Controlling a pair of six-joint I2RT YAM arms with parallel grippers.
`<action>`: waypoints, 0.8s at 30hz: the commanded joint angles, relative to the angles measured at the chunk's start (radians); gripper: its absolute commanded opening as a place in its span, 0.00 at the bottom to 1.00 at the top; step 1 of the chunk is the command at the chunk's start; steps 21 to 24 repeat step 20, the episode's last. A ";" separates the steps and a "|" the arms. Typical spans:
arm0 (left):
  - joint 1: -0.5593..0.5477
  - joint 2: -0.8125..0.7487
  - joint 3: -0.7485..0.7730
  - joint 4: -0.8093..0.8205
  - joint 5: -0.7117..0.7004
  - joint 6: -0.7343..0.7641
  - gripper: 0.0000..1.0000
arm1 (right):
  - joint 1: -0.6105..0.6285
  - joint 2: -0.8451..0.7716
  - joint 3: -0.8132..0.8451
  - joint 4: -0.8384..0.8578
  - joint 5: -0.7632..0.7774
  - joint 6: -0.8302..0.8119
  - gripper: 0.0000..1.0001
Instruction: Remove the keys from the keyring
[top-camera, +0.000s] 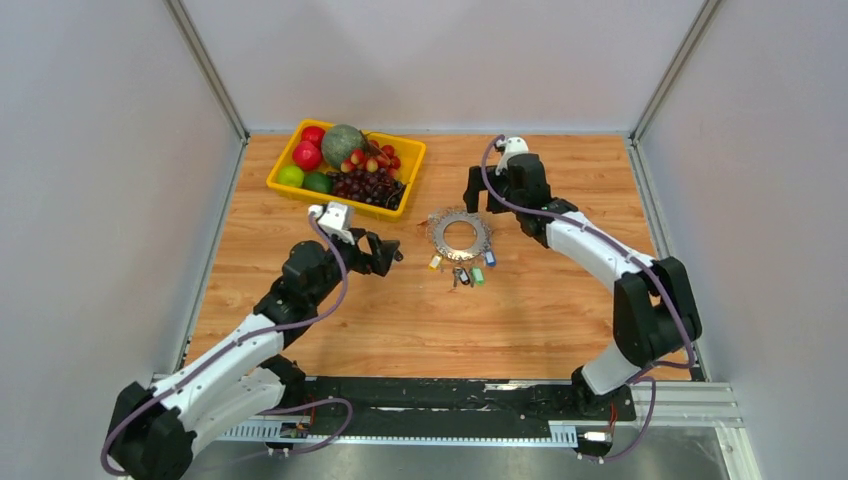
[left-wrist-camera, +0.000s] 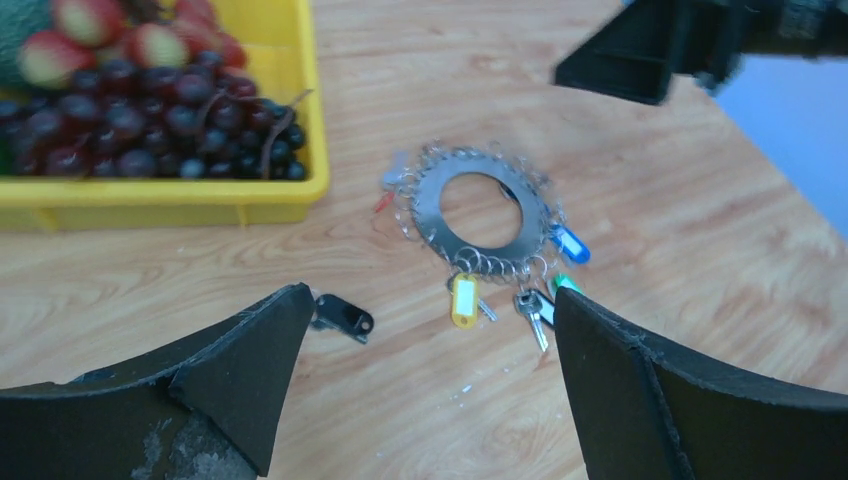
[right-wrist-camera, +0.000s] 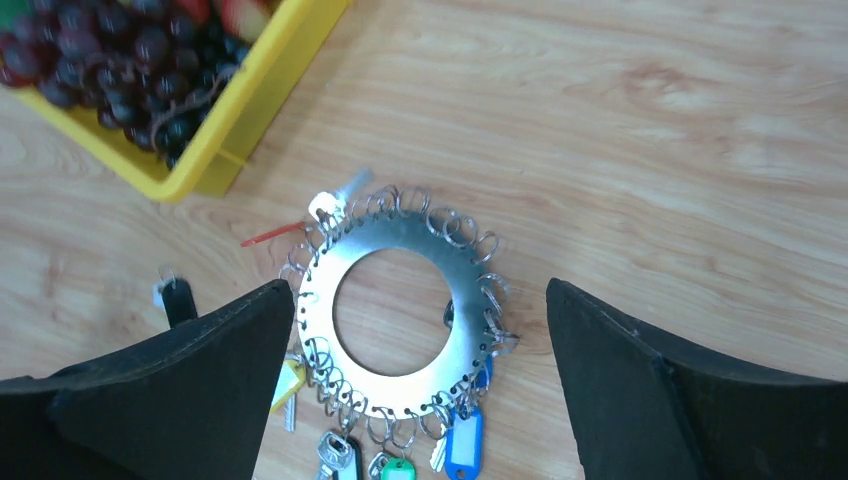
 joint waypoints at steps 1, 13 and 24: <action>-0.002 -0.126 0.060 -0.283 -0.320 -0.315 1.00 | -0.004 -0.196 0.014 0.017 0.190 0.128 1.00; -0.001 -0.338 0.486 -0.811 -0.641 -0.250 1.00 | -0.013 -0.889 -0.142 -0.168 0.326 0.087 1.00; -0.001 -0.433 0.513 -0.779 -0.661 -0.164 1.00 | -0.014 -1.011 -0.137 -0.249 0.391 0.074 1.00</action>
